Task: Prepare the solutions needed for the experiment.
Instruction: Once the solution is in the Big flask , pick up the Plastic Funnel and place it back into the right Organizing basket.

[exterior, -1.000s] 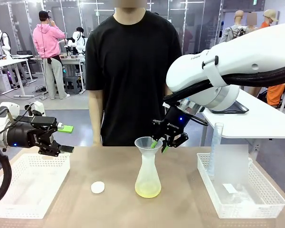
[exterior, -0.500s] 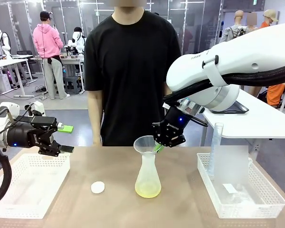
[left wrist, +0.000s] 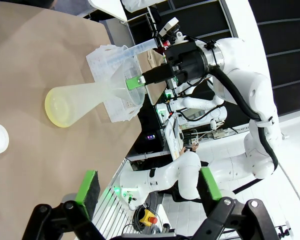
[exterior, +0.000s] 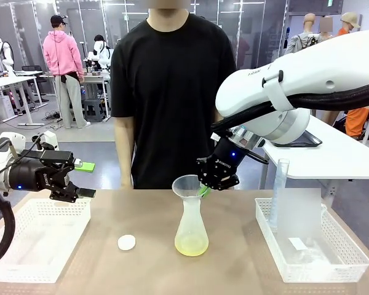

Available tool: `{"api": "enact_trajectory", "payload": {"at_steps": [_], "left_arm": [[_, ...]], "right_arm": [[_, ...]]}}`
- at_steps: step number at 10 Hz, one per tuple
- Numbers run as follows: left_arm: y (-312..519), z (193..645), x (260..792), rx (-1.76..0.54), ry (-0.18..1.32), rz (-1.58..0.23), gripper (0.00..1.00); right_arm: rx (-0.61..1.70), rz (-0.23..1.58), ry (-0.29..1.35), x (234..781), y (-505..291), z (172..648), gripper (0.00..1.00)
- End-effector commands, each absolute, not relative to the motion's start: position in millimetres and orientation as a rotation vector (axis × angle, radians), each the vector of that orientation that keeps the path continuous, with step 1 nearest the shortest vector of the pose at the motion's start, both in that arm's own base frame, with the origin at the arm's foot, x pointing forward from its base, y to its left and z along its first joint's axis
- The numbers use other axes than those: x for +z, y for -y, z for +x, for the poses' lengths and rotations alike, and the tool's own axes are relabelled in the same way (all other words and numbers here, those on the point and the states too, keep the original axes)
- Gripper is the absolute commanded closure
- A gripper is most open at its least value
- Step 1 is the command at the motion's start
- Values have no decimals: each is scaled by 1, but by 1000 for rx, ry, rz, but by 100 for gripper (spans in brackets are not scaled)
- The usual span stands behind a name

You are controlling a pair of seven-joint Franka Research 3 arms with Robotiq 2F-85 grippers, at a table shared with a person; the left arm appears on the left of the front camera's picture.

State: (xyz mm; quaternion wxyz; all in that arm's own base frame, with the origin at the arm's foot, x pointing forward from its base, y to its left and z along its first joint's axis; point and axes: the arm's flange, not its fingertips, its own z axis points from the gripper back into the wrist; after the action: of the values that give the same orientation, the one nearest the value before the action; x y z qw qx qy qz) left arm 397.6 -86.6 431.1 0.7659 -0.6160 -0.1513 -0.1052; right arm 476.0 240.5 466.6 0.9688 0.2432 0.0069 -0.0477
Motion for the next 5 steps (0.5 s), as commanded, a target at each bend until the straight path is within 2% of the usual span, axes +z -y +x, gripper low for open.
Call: {"api": "enact_trajectory", "payload": {"at_steps": [1, 5], "left_arm": [[87, 397, 432, -232, 326, -1355, 0], [87, 397, 432, -232, 326, -1355, 0]], "right_arm": [[-78, 566, 3, 468, -242, 469, 100], [-76, 556, 43, 488, -238, 453, 100]]}}
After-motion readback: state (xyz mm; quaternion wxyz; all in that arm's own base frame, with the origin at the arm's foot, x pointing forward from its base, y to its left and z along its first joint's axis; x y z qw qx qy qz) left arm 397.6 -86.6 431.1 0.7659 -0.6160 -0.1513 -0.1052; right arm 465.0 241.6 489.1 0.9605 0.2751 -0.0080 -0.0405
